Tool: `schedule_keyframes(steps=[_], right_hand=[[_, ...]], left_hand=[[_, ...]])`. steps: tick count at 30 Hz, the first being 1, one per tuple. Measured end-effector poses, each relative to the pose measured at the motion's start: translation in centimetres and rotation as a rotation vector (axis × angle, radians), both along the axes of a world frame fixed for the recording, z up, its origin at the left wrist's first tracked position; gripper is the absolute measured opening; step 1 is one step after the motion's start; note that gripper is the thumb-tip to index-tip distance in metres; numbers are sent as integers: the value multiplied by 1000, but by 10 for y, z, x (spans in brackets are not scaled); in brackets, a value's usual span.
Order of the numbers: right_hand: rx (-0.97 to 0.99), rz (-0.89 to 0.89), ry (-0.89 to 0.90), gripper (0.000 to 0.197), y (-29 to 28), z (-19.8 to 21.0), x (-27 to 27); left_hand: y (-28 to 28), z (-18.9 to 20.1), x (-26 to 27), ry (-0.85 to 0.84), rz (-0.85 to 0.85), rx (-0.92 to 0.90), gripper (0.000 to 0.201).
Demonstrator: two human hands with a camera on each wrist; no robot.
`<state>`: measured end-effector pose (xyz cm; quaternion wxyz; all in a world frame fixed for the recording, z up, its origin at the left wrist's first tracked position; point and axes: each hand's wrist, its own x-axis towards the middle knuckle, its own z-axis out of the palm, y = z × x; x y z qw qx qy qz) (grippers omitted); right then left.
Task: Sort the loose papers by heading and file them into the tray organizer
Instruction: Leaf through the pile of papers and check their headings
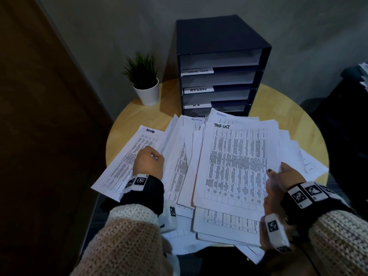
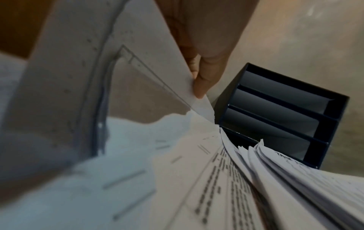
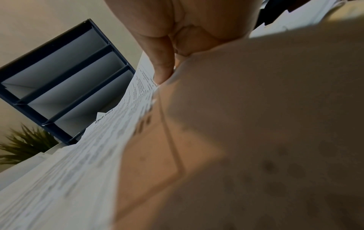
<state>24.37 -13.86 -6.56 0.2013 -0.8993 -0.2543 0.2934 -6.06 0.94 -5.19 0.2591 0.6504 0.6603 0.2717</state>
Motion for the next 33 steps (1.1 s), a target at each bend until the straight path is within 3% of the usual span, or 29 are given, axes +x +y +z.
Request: schedule_keyframes(steps=[3,7,11,16,17,21,24,29,33], right_hand=[[1,-4,0,39,1,2,-1],[-13,4,-8,38,1,3,-2],[-20,4,-12,37,2,2,-1],[-24,7,-9,24,2,2,-1],[-18,2,-5,24,2,2,0],[-7,-18,6,38,0,2,0],[-14,-12,9,37,1,2,1],[-24,-2,10,37,1,3,0],[-43,9,15,30,2,5,-1]], left_hand=[[2,-3,-1,-57,-19,30,16],[-2,-3,2,-117,-128,-118,15],[-13,6,14,-245,-163,-136,15],[-29,11,37,-552,-171,-322,17],[-31,8,39,-519,-194,-339,18],[-26,-7,38,-101,-242,-231,28],[-23,-3,34,-188,-226,-274,27],[-14,2,22,-433,-28,-343,26],[-20,-2,33,-453,-122,-421,30]])
